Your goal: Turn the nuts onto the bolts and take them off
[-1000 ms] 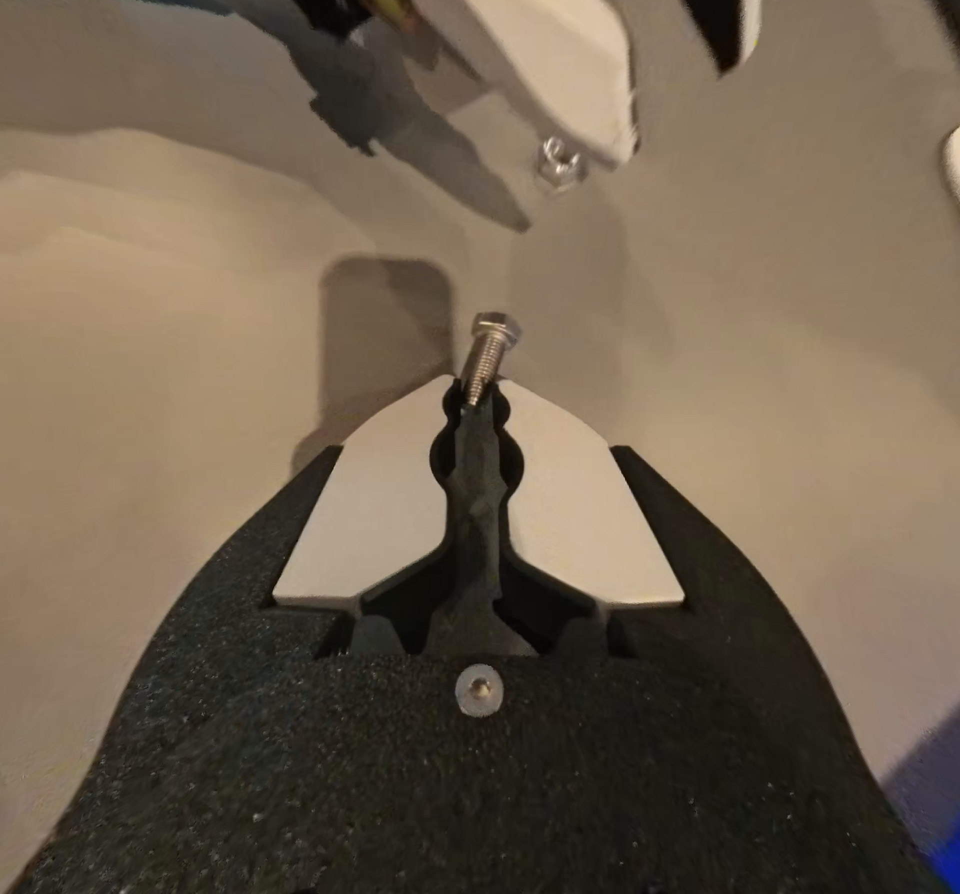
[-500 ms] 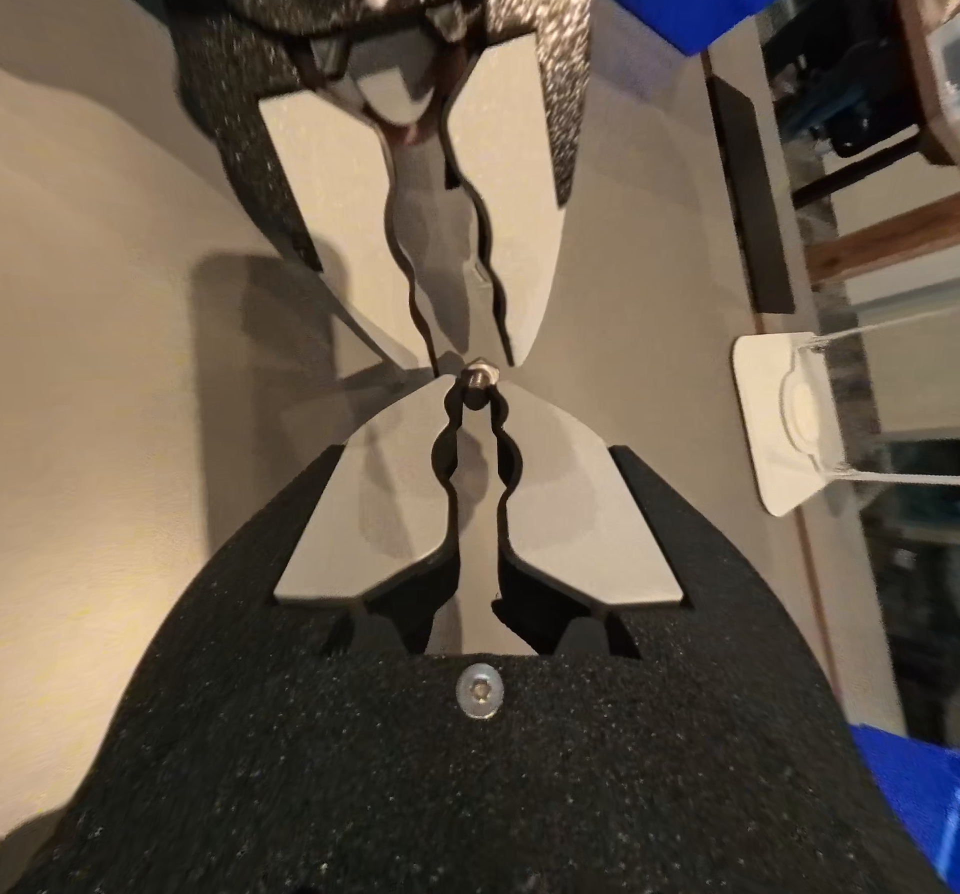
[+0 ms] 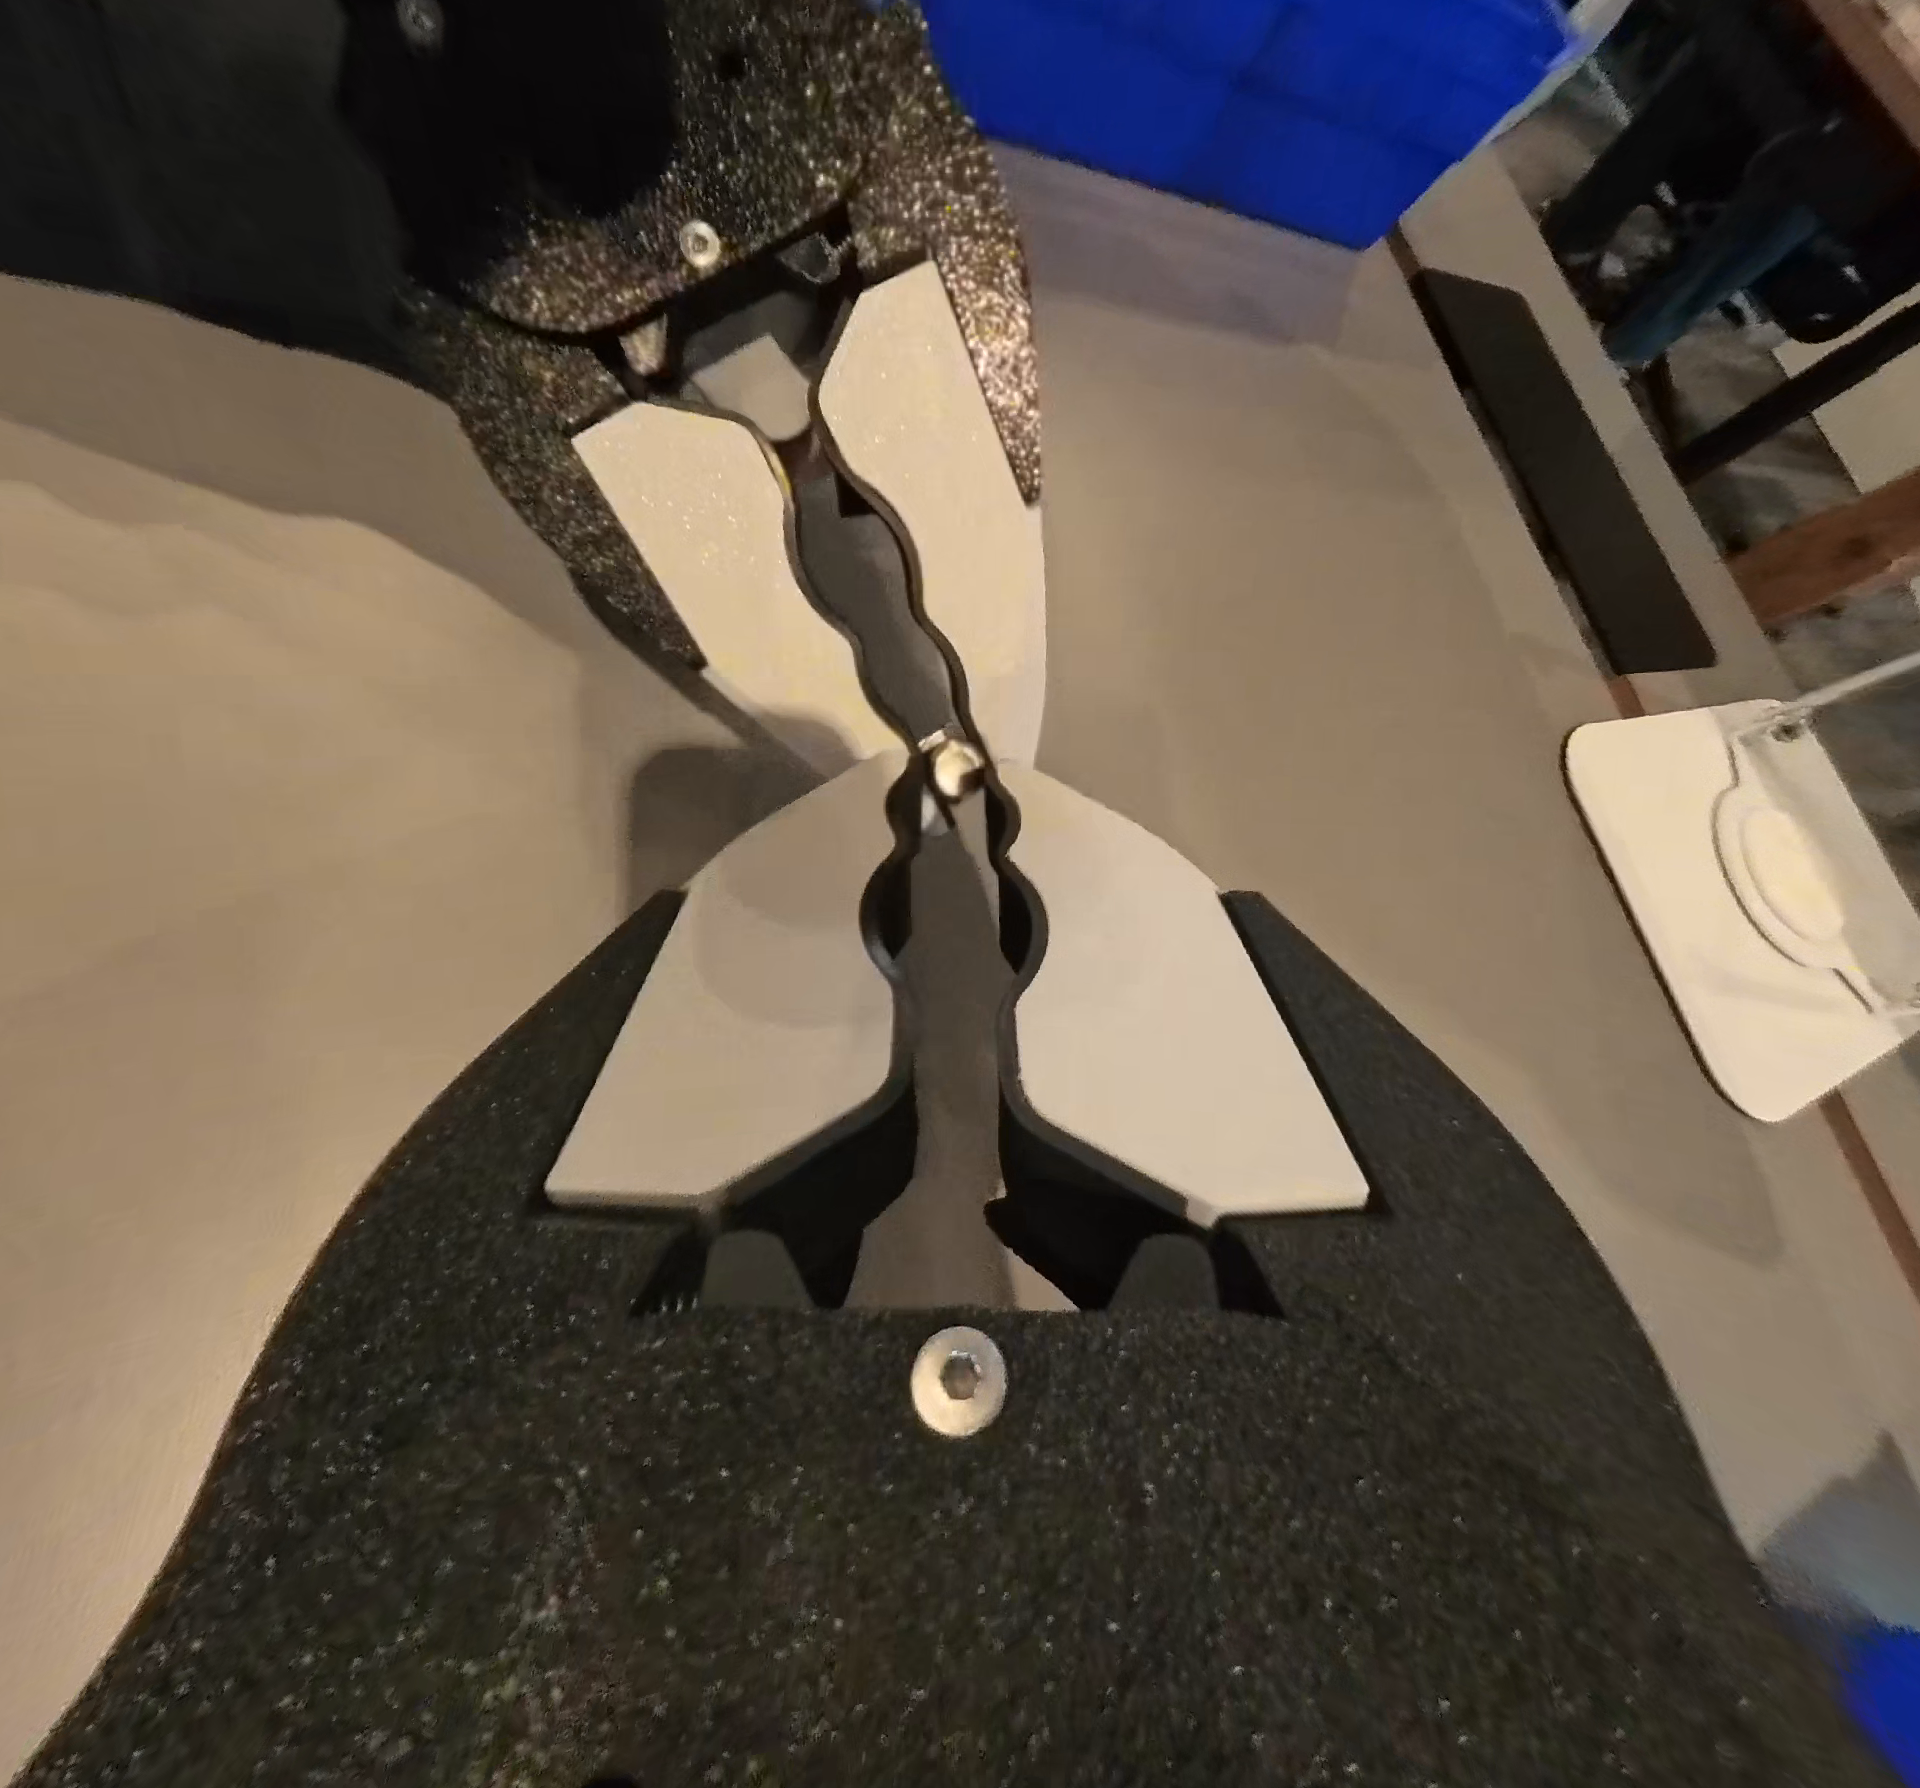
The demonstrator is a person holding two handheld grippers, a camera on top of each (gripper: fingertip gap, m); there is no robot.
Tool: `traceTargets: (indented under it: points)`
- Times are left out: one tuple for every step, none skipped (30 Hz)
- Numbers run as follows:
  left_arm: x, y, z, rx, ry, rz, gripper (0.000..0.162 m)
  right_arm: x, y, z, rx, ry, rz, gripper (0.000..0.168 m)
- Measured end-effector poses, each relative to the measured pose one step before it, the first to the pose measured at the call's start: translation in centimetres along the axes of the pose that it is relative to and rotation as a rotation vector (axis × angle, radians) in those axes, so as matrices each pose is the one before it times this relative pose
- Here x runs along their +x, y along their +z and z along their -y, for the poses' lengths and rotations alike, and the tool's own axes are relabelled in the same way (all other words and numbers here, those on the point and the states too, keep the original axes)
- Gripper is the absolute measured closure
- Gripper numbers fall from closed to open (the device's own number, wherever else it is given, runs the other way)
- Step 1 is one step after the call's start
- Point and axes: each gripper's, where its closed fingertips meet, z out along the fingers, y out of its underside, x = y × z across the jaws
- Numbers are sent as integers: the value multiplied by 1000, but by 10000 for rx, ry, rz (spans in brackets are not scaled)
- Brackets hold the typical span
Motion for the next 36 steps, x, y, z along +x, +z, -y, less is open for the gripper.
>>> traceTargets:
  points:
    - [-350,-272,6,83,-209,85,152,123,-111,185,213,166,47,157]
    - [-374,-295,-67,60,-206,83,153,117,-70,107,203,228,75,155]
    - [-381,-307,-124,33,-225,65,153,151,-13,23,181,268,64,152]
    - [-445,-301,-164,45,-256,89,153,129,50,-78,147,286,86,148]
    - [-401,-295,-107,110,-276,56,153,51,110,-85,154,299,137,146]
    - [-244,-252,6,182,-299,-42,153,28,143,23,234,302,141,146]
    - [-89,-194,123,229,-309,-129,153,7,152,233,343,314,120,144]
    - [122,-103,225,260,-246,-218,153,-50,136,472,465,287,136,144]
    - [312,-49,289,271,-130,-273,153,-72,108,588,497,273,128,144]
    - [360,12,265,222,-54,-235,153,-124,114,505,390,202,153,145]
    - [242,72,148,127,-58,-133,152,-159,112,309,216,122,173,145]
    - [160,107,45,45,-83,-85,152,-193,95,163,89,39,183,145]
    - [196,90,39,56,-83,-120,152,-175,82,36,0,-14,149,145]
    - [212,64,110,100,-87,-139,152,-99,65,-17,-16,-33,82,146]
    - [214,36,138,99,-66,-141,152,-119,64,-14,4,-40,74,146]
    - [202,40,99,53,-13,-127,152,-138,62,39,33,-28,72,148]
    - [154,56,32,-8,38,-60,152,-143,47,40,38,-23,70,152]
    - [110,66,-51,-63,51,-12,152,1,-7,-1,-4,-55,-27,156]
    - [51,69,-56,-54,0,10,152,-15,-53,-80,-59,-118,-13,158]
    - [18,47,45,22,-70,14,152,114,-77,23,17,-63,-108,158]
    - [-208,-4,124,69,-85,161,152,283,-141,59,46,-31,-203,158]
    - [-491,-82,43,-31,-49,316,144,480,-196,-88,-20,48,-279,158]
    - [-624,-171,-247,-287,-52,279,128,640,-223,-214,-53,131,-329,158]
    - [-800,-243,-503,-458,-104,316,115,661,-204,-381,-110,220,-279,158]
    - [-891,-304,-585,-435,-54,340,109,513,-128,-582,-208,218,-157,158]
    - [-817,-363,-578,-335,62,316,110,415,-39,-713,-264,181,-118,158]
    - [-682,-377,-537,-263,130,255,114,312,51,-756,-276,183,-89,158]
    - [-558,-334,-546,-264,104,175,121,136,168,-786,-323,196,2,158]
    - [-366,-251,-583,-282,7,62,128,54,234,-734,-315,185,25,158]
    - [-255,-156,-588,-289,-110,-18,130,54,284,-602,-274,132,2,158]
    - [-136,-86,-567,-295,-174,-79,130,-36,304,-534,-298,36,46,158]
    - [-59,-29,-553,-287,-168,-113,130,-23,278,-437,-277,-39,-5,158]
    - [-138,-13,-507,-259,-136,-29,130,21,249,-329,-240,-88,-68,158]
    - [-184,19,-460,-226,-91,30,130,-14,198,-215,-165,-131,-53,158]
    - [-151,31,-376,-185,-62,26,129,-87,152,-113,-102,-98,-10,158]
    - [-102,55,-263,-127,-60,18,129,-71,130,-75,-68,-46,0,158]
